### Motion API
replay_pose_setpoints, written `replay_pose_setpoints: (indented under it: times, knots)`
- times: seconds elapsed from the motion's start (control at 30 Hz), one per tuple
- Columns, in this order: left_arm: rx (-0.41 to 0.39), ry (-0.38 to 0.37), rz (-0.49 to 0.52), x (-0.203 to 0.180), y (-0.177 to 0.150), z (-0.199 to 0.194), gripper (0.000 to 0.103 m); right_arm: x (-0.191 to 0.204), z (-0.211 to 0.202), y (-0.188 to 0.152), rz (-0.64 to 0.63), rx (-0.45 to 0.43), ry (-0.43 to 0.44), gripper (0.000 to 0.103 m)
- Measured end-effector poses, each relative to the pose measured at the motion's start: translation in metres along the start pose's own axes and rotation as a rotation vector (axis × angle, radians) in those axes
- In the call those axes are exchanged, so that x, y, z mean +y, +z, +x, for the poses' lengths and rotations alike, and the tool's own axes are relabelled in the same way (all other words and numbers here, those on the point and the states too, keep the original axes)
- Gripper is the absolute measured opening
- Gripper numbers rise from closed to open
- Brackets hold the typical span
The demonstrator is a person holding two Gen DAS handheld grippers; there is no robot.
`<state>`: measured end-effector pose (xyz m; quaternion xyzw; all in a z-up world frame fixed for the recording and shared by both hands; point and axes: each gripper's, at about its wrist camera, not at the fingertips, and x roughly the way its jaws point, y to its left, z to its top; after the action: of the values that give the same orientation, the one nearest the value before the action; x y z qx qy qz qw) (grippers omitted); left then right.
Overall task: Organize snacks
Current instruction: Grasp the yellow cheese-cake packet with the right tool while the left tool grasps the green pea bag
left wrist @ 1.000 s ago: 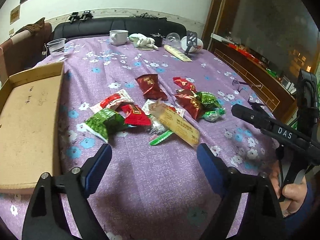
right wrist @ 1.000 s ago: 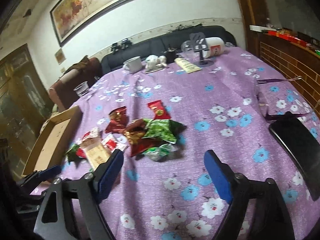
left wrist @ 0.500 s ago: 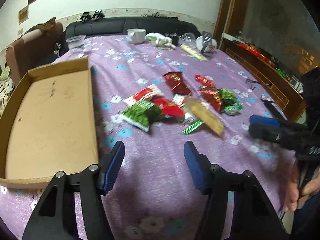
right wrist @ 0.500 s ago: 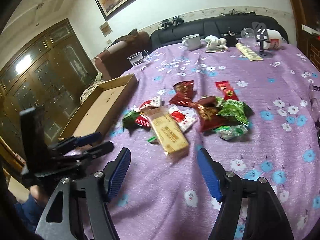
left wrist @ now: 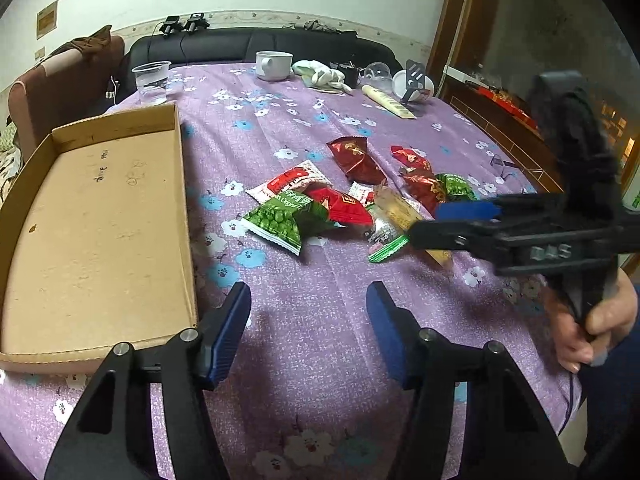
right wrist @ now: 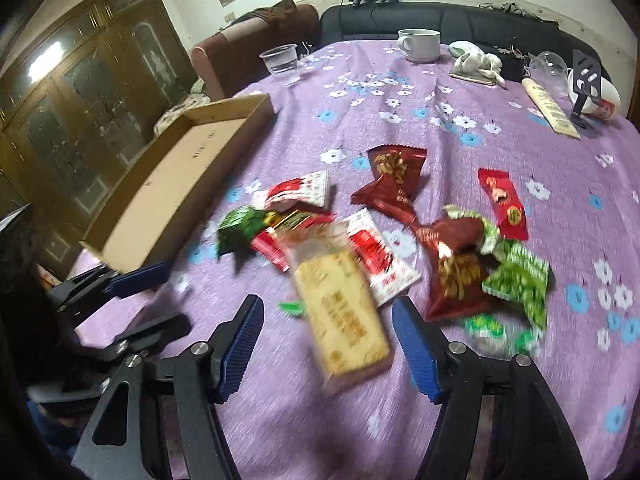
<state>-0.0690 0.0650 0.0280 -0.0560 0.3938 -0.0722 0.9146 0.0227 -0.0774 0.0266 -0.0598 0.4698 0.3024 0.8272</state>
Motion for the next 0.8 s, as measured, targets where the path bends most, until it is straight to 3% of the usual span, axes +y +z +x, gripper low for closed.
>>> replay_pose_setpoints:
  times: [0.07,0.13,0.17,0.4,0.53,0.8]
  knots:
    - [0.002,-0.002,-0.003,0.001,0.001,0.0,0.059,-0.002,0.009,0.003,0.005,0.026,-0.004,0.062]
    - [0.002,-0.006,-0.003,0.001,0.001,0.0,0.059,-0.007,0.014,0.002,0.027,0.035,0.0,0.042]
    - [0.003,-0.009,-0.002,0.001,0.001,0.001,0.059,-0.007,0.016,0.001,0.023,0.04,0.005,0.036]
    - [0.019,-0.002,-0.01,0.0,0.018,0.002,0.059,-0.018,-0.001,-0.004,0.075,-0.099,0.068,0.034]
    - [0.002,0.055,0.022,-0.001,0.042,0.004,0.059,-0.026,-0.009,-0.003,0.101,-0.143,0.074,0.034]
    - [0.124,0.071,0.073,0.003,0.067,0.047,0.059,-0.031,-0.02,-0.003,0.12,-0.185,0.097,0.034]
